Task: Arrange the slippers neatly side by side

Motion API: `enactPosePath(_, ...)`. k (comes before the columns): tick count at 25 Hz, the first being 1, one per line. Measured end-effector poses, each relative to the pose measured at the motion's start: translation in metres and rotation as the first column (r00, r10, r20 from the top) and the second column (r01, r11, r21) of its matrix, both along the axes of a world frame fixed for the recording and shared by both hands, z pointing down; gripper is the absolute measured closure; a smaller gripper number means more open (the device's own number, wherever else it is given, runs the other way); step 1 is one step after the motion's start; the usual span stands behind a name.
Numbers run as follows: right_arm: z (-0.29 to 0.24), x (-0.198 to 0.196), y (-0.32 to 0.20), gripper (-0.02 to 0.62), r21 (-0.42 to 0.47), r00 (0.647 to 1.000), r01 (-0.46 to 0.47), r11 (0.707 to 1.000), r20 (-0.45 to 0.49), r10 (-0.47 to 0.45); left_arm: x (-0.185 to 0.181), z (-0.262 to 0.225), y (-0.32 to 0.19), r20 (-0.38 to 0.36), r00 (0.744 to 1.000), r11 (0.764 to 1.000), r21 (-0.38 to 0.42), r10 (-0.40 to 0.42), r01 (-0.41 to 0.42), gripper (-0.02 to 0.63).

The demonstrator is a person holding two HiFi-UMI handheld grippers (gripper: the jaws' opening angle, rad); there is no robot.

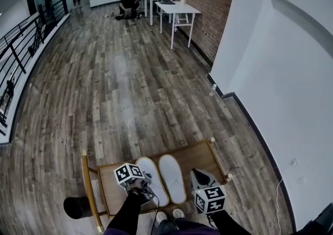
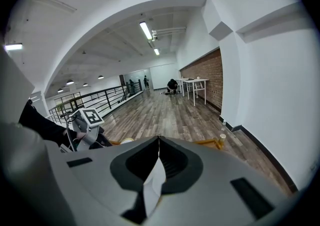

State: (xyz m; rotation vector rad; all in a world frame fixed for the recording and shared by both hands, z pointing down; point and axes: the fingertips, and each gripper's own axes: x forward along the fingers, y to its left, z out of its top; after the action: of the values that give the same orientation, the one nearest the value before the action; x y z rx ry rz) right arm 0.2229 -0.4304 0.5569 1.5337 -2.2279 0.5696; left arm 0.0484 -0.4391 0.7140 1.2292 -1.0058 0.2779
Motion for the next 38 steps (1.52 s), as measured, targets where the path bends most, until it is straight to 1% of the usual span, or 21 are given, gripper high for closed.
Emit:
enactPosePath(3, 0.0, -0.001, 0.001, 0.597, -0.003, 1.0, 0.004, 1.0, -0.002, -0.004, 0.001, 0.005, -0.001, 0.035, 0.998, 0.999, -0.002, 0.051, -0.051, 0.598)
enactPosePath(7, 0.001, 0.003, 0.001, 0.597, -0.008, 1.0, 0.002, 1.0, -0.008, -0.003, 0.005, 0.013, -0.005, 0.069, 0.989, 0.992, -0.003, 0.128, -0.128, 0.597)
enactPosePath(13, 0.003, 0.006, 0.001, 0.597, -0.017, 1.0, -0.01, 1.0, -0.019, 0.01, 0.01, 0.017, -0.008, 0.053, 0.98, 0.981, -0.005, 0.192, -0.192, 0.597)
enactPosePath(16, 0.004, 0.008, -0.001, 0.597, -0.02, 1.0, -0.008, 1.0, -0.018, 0.008, 0.013, 0.019, -0.009, 0.067, 0.974, 0.976, -0.013, 0.217, -0.217, 0.597)
enactPosePath(18, 0.004, 0.005, -0.001, 0.597, -0.02, 1.0, -0.004, 1.0, -0.017, 0.004, 0.013, 0.019, -0.009, 0.071, 0.967, 0.97, -0.008, 0.244, -0.244, 0.597)
enactPosePath(21, 0.004, 0.0, -0.001, 0.597, -0.02, 1.0, -0.003, 1.0, -0.015, 0.002, 0.014, 0.017, -0.008, 0.05, 0.957, 0.958, 0.013, 0.286, -0.287, 0.597)
enactPosePath(25, 0.005, -0.003, -0.001, 0.597, -0.021, 1.0, 0.004, 1.0, -0.01, -0.004, 0.017, 0.011, -0.005, 0.028, 0.951, 0.951, 0.041, 0.307, -0.308, 0.593)
enactPosePath(28, 0.005, -0.008, -0.001, 0.597, -0.022, 1.0, 0.01, 1.0, 0.005, -0.01, 0.02, 0.006, -0.004, 0.012, 0.944, 0.942, 0.058, 0.33, -0.33, 0.554)
enactPosePath(33, 0.006, -0.015, 0.0, 0.597, -0.03, 1.0, 0.017, 0.999, 0.021, -0.017, 0.018, -0.009, -0.001, 0.003, 0.94, 0.935, 0.1, 0.34, -0.339, 0.554)
enactPosePath(36, 0.015, -0.017, -0.001, 0.597, -0.065, 0.999, 0.017, 0.998, 0.044, -0.014, 0.015, -0.029, 0.006, -0.01, 0.943, 0.932, 0.155, 0.334, -0.328, 0.554)
enactPosePath(38, 0.028, -0.021, -0.003, 0.595, -0.116, 0.997, 0.03, 0.993, 0.075, -0.021, 0.015, -0.044, 0.015, -0.055, 0.951, 0.937, 0.196, 0.304, -0.288, 0.554)
